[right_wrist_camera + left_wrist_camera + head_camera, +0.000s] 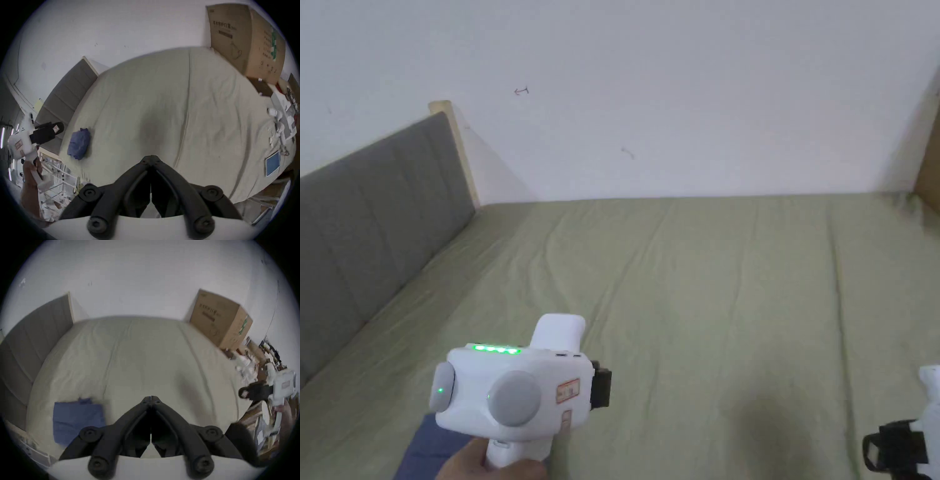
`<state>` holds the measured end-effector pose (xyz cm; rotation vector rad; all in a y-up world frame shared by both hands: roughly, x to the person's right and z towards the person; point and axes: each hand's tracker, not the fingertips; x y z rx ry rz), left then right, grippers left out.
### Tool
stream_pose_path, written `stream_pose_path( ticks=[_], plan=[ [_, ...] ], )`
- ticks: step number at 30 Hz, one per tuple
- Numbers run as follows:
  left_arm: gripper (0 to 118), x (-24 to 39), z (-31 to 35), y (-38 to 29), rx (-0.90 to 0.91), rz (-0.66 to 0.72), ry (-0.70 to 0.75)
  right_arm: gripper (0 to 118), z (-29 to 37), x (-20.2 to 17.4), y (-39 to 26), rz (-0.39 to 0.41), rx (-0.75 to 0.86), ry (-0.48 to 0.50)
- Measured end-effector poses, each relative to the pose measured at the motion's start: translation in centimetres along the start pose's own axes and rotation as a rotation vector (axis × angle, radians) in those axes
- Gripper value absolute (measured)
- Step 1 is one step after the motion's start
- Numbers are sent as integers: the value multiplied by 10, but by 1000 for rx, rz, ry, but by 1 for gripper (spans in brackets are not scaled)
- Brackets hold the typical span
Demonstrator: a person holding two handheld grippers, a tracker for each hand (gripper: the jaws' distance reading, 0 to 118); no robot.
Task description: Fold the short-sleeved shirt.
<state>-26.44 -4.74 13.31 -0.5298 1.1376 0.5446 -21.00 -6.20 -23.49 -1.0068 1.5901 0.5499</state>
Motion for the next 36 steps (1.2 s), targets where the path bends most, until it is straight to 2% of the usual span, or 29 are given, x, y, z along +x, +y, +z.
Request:
stream_pose_path(
  ticks=[3, 5, 9, 10, 12, 13, 14, 15, 16, 17, 18, 20, 21, 25, 31, 36],
  plan=[
    [0, 42, 24, 14, 175, 74, 11, 0, 32, -14, 12, 51, 182, -19],
    [0, 52, 32, 27, 307, 79, 69, 0, 55, -22, 16, 75, 344, -15],
    [0, 96, 60, 24, 612, -67, 209, 0, 88, -32, 12, 167, 698, -128],
    [0, 104, 64, 18, 677, -118, 248, 0, 91, -32, 10, 182, 753, -137],
    [0, 115, 68, 12, 735, -131, 270, 0, 96, -30, 8, 185, 823, -167],
    [2, 118, 67, 11, 722, -115, 247, 8, 95, -26, 10, 179, 859, -187],
    [16, 118, 67, 12, 711, -111, 223, 32, 95, -24, 10, 180, 882, -205],
    [38, 120, 66, 13, 706, -110, 210, 54, 96, -23, 11, 183, 892, -228],
    [69, 126, 64, 15, 700, -112, 213, 74, 96, -21, 12, 183, 898, -241],
    [108, 127, 63, 16, 694, -119, 206, 91, 96, -21, 13, 182, 898, -253],
    [118, 129, 60, 18, 681, -124, 191, 101, 96, -19, 14, 180, 906, -264],
    [118, 128, 55, 18, 679, -108, 147, 116, 96, -13, 15, 164, 923, -297],
    [118, 128, 53, 15, 705, -103, 132, 118, 98, -13, 13, 153, 918, -303],
    [118, 133, 48, 20, 701, -101, 168, 118, 101, -6, 11, 134, 931, -322],
    [118, 130, 46, 23, 697, -39, 178, 118, 103, -10, 11, 164, 931, -343],
    [118, 134, 52, 29, 667, -67, 204, 118, 103, -15, 10, 174, 927, -328]
  ],
)
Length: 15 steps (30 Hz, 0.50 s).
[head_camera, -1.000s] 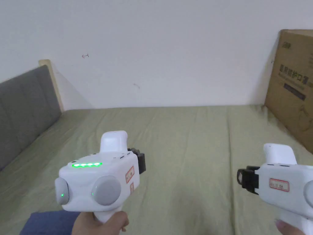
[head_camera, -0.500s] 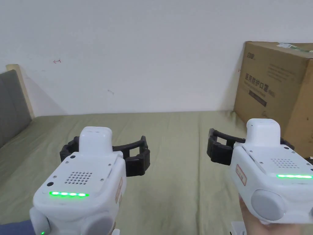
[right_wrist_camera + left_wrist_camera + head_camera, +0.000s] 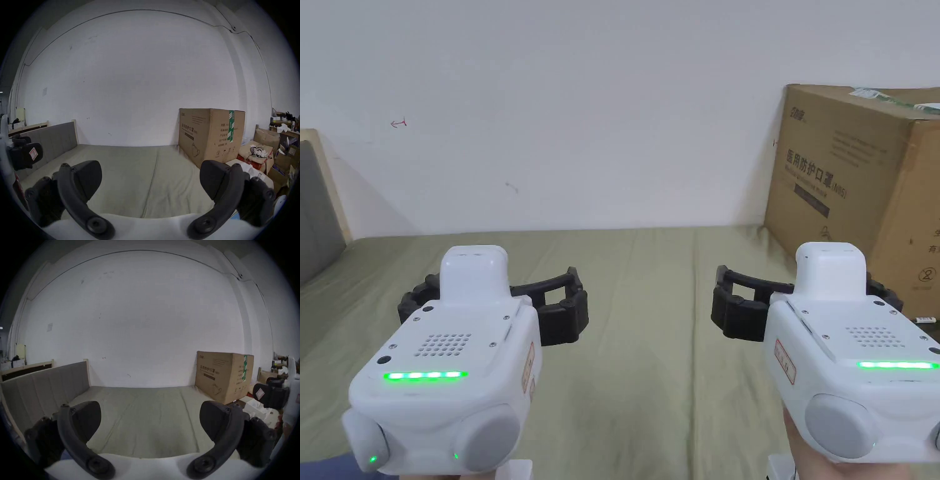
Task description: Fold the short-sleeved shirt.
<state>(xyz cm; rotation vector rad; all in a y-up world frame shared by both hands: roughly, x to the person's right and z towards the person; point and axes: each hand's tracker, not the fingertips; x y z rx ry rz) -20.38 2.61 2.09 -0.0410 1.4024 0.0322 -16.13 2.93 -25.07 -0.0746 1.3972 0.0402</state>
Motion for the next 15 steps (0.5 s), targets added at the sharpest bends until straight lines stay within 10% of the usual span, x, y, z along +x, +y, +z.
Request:
stream_pose_path(
  ticks=[15],
  plan=[
    [118, -8, 8, 0, -38, 83, -18, 118, 1, -7, -1, 6, -21, 13]
  ],
)
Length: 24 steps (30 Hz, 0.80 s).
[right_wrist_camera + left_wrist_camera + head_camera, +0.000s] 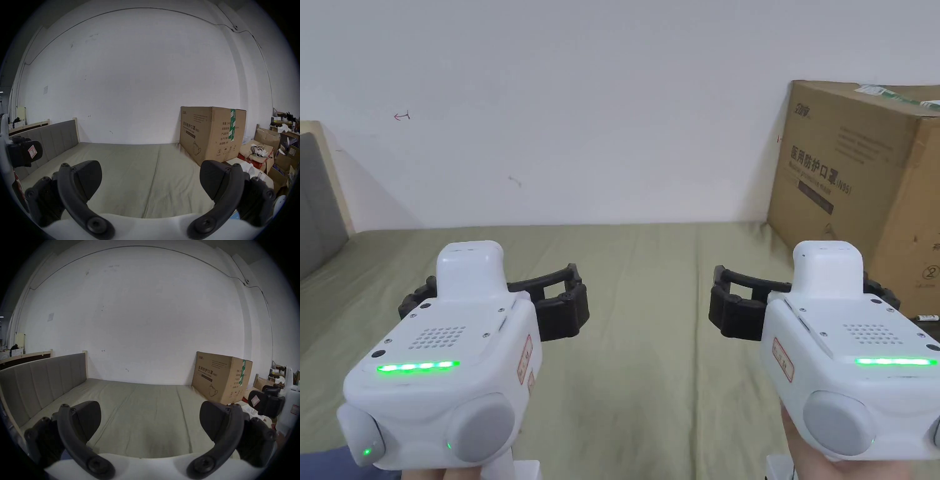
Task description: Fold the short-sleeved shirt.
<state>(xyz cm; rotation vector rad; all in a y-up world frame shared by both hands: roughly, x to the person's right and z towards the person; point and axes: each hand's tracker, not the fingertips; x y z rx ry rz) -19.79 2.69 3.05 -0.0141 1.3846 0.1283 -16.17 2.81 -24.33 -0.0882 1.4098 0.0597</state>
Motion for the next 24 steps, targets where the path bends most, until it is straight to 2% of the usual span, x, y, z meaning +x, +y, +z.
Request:
stream_pose_path(
  ticks=[17, 21, 24],
  plan=[
    [118, 0, 2, 5, -21, 23, 7, 118, -2, -5, 0, 0, -11, 13],
    [118, 1, -1, 3, -32, -7, 50, 118, -3, -6, -2, -9, -20, 13],
    [118, -1, 1, 1, -26, -7, 21, 118, -3, -6, -3, -5, -19, 12]
  ],
)
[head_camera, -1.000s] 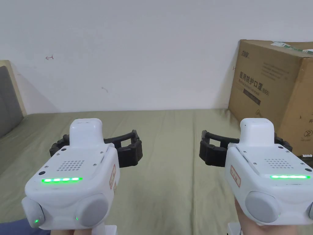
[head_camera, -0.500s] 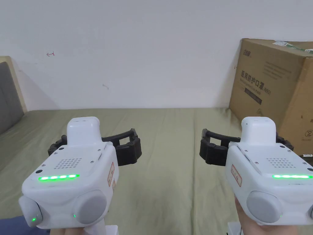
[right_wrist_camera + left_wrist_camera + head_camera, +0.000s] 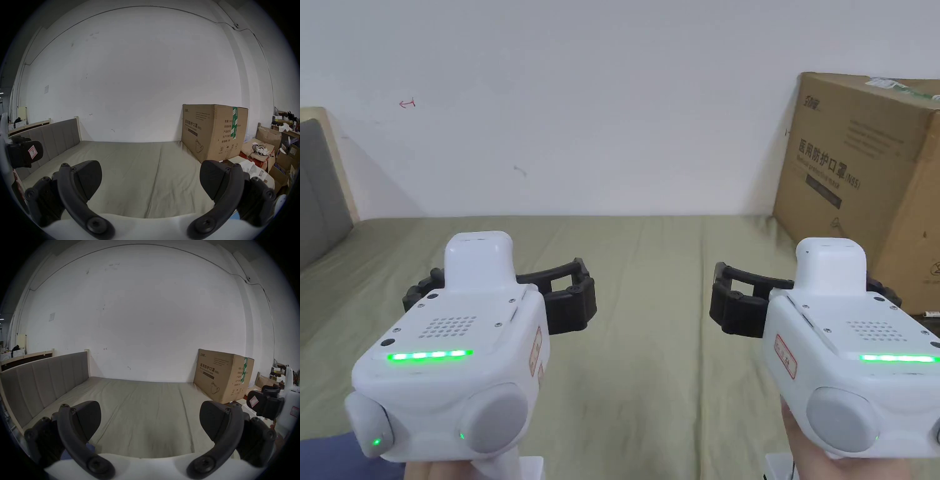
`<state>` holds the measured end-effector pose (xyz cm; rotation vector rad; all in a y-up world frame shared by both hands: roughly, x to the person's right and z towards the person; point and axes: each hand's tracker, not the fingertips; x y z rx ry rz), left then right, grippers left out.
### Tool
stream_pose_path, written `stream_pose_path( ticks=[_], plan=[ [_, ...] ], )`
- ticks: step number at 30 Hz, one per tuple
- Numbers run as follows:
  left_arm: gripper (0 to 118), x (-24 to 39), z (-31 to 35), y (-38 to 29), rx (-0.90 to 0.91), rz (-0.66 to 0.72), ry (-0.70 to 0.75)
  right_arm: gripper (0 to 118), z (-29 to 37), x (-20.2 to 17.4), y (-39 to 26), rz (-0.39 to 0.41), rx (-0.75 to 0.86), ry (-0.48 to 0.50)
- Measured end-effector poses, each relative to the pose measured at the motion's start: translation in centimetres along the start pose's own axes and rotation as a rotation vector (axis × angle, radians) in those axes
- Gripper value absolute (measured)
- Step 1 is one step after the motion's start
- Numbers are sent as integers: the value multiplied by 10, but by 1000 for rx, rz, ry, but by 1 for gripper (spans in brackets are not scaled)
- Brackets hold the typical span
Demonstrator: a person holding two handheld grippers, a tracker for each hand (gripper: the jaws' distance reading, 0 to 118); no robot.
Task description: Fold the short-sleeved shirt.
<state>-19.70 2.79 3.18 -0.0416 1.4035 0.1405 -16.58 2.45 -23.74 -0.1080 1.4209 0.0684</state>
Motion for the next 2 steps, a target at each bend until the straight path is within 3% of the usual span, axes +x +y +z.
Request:
stream_pose_path(
  ticks=[2],
  plan=[
    [118, 0, -2, 0, -8, 1, -3, 118, -1, -1, 0, 5, -1, -1]
  ],
)
